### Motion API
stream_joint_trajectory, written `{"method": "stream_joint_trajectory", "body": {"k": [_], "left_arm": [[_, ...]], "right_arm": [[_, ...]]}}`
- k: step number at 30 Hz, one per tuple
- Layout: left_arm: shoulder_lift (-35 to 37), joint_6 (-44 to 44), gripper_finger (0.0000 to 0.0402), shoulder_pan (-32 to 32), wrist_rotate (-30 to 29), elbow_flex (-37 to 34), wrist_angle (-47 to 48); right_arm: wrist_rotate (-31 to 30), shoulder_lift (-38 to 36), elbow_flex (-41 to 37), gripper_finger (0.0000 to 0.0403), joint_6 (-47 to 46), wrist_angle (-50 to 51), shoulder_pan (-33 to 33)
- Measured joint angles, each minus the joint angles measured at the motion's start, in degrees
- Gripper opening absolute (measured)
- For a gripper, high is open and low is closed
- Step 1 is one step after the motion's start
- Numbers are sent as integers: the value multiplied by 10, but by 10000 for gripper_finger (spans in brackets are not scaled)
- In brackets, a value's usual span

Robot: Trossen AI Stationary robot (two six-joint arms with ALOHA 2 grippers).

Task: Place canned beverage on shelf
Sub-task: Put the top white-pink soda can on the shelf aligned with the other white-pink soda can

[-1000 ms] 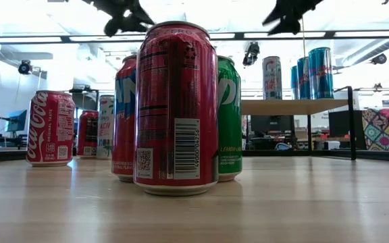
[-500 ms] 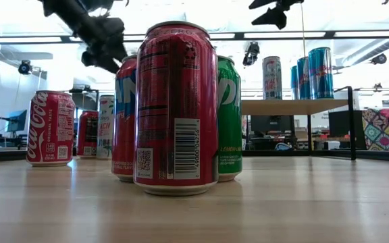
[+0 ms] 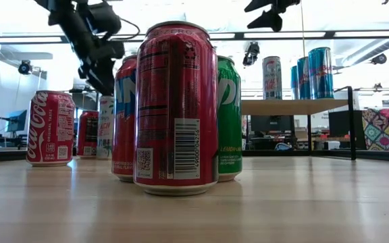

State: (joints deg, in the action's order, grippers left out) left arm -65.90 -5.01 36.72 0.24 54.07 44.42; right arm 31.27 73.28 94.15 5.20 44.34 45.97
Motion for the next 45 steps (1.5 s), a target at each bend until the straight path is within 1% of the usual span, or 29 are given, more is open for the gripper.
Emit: {"method": "stream_joint_trajectory", "body": {"k": [7,10,14,18,23,26,30,33,39,42,45], "left_arm": [[-48,-9,307,10,-7,13,-16],[-59,-7,299,10,-5,27,-13],[-60,3,275,9,5,44,-2],[-55,18,255,9,7,54,23],[-42,14,248,9,7,57,30],[-33,5,256,9,7,58,25],[-24,-3,276,9,1,58,17],[-25,-4,299,10,-24,59,16],[-61,-3,339,16,-22,54,29],[-83,-3,344,16,-11,54,40],[-102,1,339,16,-9,54,47]], "right_arm": [[0,0,-17,304,-8,22,-16],[0,-1,-17,304,-8,27,-22],[-5,-9,-17,304,-7,27,-23],[-23,-20,-17,304,-4,27,-22],[-30,-33,-17,304,-5,15,-22],[-30,-37,-17,304,-9,10,-22],[-30,-38,-17,304,-21,7,-22],[-30,-38,-17,304,-23,7,-22],[-30,-38,-17,304,-32,-2,-22],[-30,-40,-17,304,-40,-2,-27],[-29,-42,-17,304,-42,-2,-35]]}}
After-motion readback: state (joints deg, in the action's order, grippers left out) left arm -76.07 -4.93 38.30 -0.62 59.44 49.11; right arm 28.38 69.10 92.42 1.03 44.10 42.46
